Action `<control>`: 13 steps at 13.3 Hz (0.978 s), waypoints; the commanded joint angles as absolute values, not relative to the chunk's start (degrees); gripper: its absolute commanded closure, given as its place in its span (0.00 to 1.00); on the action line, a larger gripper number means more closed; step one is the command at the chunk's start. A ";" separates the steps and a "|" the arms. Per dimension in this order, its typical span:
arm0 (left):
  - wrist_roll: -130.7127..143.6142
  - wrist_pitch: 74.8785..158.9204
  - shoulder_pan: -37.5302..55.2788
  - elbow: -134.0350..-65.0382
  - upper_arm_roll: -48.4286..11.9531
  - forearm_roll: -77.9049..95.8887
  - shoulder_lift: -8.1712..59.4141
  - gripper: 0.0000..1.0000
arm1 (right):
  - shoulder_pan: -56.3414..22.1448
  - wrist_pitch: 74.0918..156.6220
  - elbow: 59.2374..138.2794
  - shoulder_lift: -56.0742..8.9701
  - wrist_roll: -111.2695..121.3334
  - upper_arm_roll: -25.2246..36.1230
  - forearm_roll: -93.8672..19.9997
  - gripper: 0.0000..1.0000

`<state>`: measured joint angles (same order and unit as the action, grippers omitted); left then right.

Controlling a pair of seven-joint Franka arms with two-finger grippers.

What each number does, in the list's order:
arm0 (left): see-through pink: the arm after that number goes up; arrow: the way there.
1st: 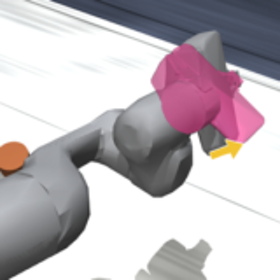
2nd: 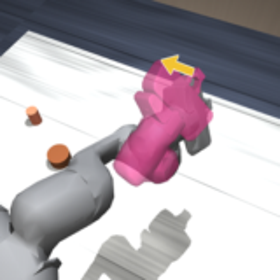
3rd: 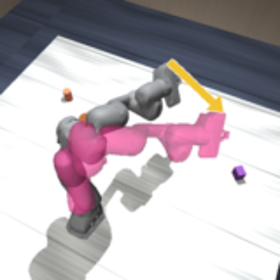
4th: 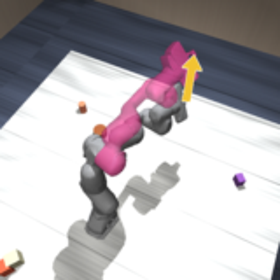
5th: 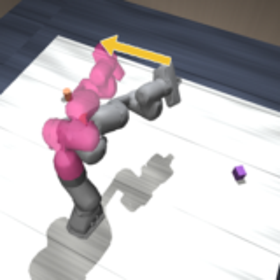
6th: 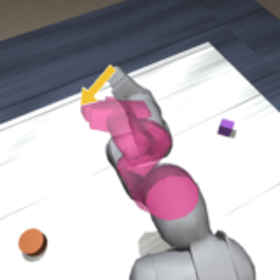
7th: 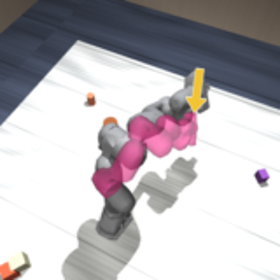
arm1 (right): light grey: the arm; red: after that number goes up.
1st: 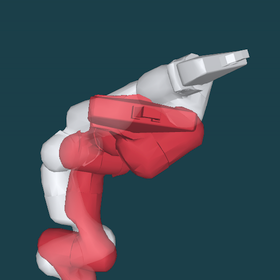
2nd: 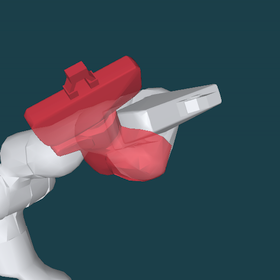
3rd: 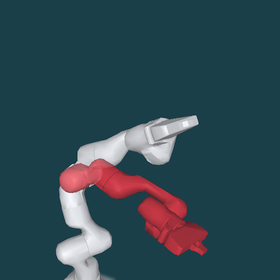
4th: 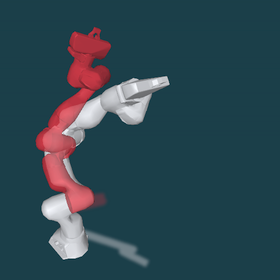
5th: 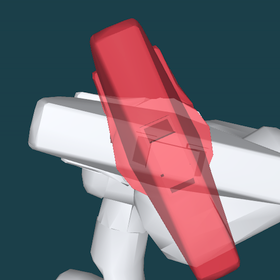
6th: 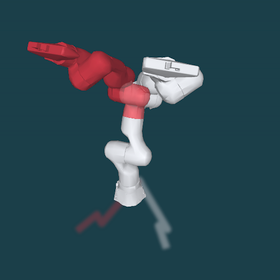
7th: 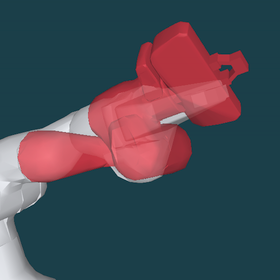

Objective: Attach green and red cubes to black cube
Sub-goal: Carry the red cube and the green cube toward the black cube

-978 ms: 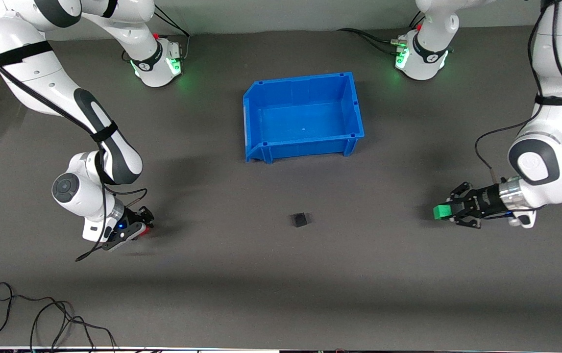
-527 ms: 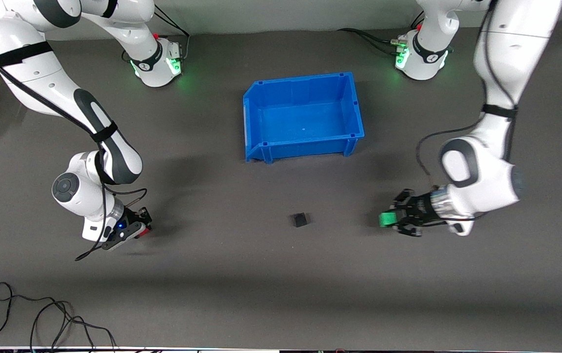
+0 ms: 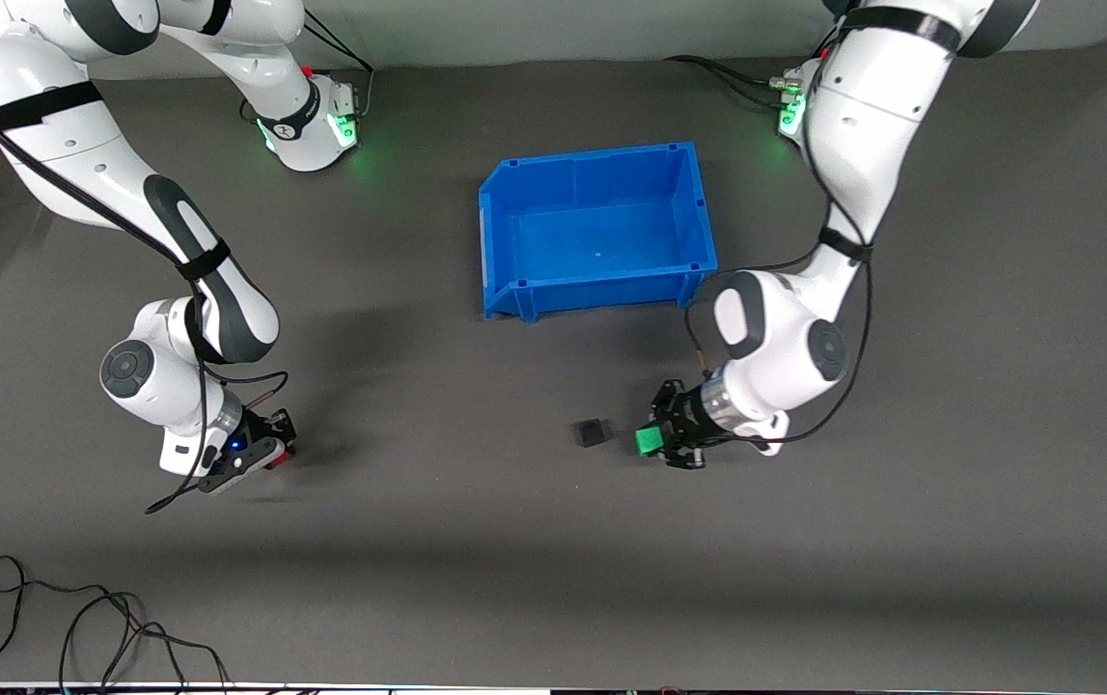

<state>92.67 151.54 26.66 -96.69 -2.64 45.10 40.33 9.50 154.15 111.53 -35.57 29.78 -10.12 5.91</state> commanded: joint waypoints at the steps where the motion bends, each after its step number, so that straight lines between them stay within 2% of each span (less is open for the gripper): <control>1: 97.98 154.50 30.48 -95.10 -1.49 45.44 42.45 0.87 | 10.72 155.04 111.80 -35.60 29.53 -10.11 6.33 1.00; 6: 100.20 154.60 32.51 -95.27 -1.41 44.74 43.15 0.86 | 10.81 154.95 111.45 -35.42 24.72 -10.19 2.38 1.00; 9: 99.32 154.51 33.13 -95.27 -1.41 43.07 43.33 0.87 | 9.50 154.25 111.71 -34.89 18.31 -10.28 -3.94 1.00; 13: 98.88 154.51 34.71 -95.10 -1.41 40.88 43.33 0.87 | 2.22 154.16 111.36 -34.63 -11.42 -10.20 -4.66 1.00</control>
